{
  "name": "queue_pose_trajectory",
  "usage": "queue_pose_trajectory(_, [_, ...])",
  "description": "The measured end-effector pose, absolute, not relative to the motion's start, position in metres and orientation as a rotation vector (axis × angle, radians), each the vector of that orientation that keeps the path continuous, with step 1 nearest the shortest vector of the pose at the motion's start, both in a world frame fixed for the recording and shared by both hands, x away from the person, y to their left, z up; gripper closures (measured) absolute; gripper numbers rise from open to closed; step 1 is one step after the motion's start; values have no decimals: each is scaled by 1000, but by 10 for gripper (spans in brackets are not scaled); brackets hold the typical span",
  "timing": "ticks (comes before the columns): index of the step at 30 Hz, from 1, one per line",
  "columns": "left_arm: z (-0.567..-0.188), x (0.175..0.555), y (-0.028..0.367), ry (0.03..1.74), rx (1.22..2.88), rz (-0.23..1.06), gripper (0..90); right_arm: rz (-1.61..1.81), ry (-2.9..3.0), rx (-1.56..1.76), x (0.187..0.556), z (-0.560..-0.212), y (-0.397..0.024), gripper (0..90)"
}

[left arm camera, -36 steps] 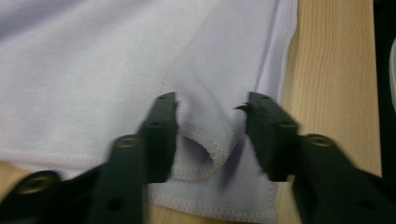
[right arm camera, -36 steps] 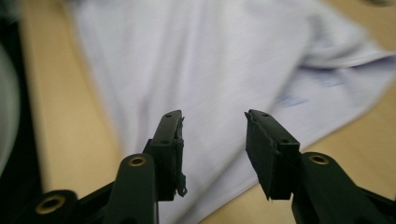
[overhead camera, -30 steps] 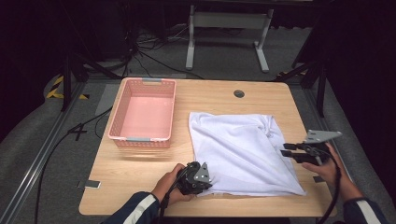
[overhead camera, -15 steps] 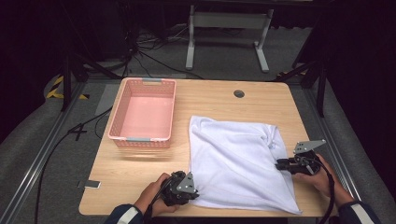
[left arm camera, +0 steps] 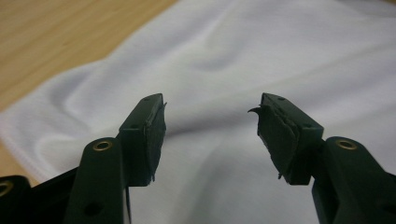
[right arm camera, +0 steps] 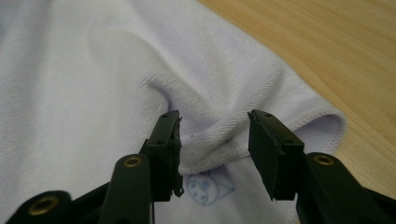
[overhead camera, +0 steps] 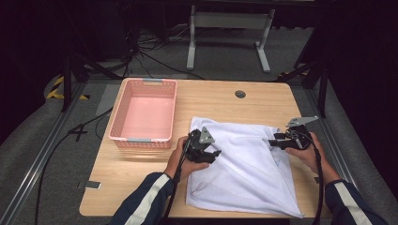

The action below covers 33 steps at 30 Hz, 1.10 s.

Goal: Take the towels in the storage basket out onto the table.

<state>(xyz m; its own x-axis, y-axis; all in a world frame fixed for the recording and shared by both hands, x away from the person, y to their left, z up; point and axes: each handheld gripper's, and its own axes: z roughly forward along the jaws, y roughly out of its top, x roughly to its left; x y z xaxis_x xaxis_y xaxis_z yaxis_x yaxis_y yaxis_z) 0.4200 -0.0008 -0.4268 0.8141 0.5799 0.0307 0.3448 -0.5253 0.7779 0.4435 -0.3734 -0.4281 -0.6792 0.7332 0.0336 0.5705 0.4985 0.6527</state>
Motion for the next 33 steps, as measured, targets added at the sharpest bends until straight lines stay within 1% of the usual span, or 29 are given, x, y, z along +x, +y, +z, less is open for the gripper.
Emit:
queue_pose_trajectory(1, [-429,429,-1,717,2144,352,431,927,2509,1106,447,-432,-372,515])
queue_pose_trajectory(2, [-431,437,-1,752,2147,372,432,926,2518,1118,449,-435,-371,528])
queue_pose_trajectory(3, [-432,444,-2,769,2154,405,434,908,2524,1132,451,-437,-370,593])
queue_pose_trajectory(4, [-435,450,0,785,2147,408,457,866,2538,1118,452,-439,-368,670])
queue_pose_trajectory(5, [-438,456,0,821,2143,380,463,830,2529,1085,452,-440,-367,740])
queue_pose_trajectory(6, [-441,462,1,842,2157,381,458,824,2515,1080,452,-439,-367,784])
queue_pose_trajectory(7, [-441,462,1,842,2157,381,470,830,2514,1077,452,-437,-368,816])
queue_pose_trajectory(8, [-445,470,1,868,2154,390,494,825,2505,1074,451,-435,-369,833])
queue_pose_trajectory(9, [-446,472,1,891,2156,407,500,830,2489,1064,450,-431,-370,839])
queue_pose_trajectory(10, [-447,474,1,895,2149,426,534,852,2478,1056,450,-426,-373,842])
queue_pose_trajectory(12, [-448,478,0,899,2184,425,551,893,2442,1046,449,-413,-378,850])
queue_pose_trajectory(13, [-448,478,0,899,2184,425,590,893,2442,1046,449,-413,-378,850])
queue_pose_trajectory(16, [-449,486,1,941,2194,431,603,928,2354,1071,455,-394,-389,859])
queue_pose_trajectory(17, [-451,490,1,962,2201,461,603,915,2346,1072,457,-391,-391,863])
queue_pose_trajectory(18, [-453,492,1,957,2190,447,604,883,2319,1053,462,-387,-393,865])
queue_pose_trajectory(20, [-453,496,-1,979,2198,466,604,889,2299,1062,470,-384,-395,865])
queue_pose_trajectory(22, [-451,501,-1,979,2158,467,582,864,2300,1062,482,-385,-396,861])
queue_pose_trajectory(23, [-450,504,-2,985,2146,491,567,847,2297,1064,487,-387,-397,860])
queue_pose_trajectory(25, [-449,511,-4,992,2129,508,511,793,2294,1093,497,-393,-396,848])
queue_pose_trajectory(28, [-452,523,-7,1042,2117,506,488,761,2334,1137,508,-404,-393,843])
queue_pose_trajectory(29, [-454,527,-9,1060,2114,502,480,734,2340,1136,510,-407,-392,819])
queue_pose_trajectory(30, [-454,527,-9,1060,2114,502,487,734,2340,1136,510,-407,-392,819])
queue_pose_trajectory(32, [-459,534,-10,1079,2117,474,483,746,2321,1161,512,-411,-394,782])
queue_pose_trajectory(33, [-460,537,-11,1086,2129,482,484,746,2303,1177,514,-412,-395,729])
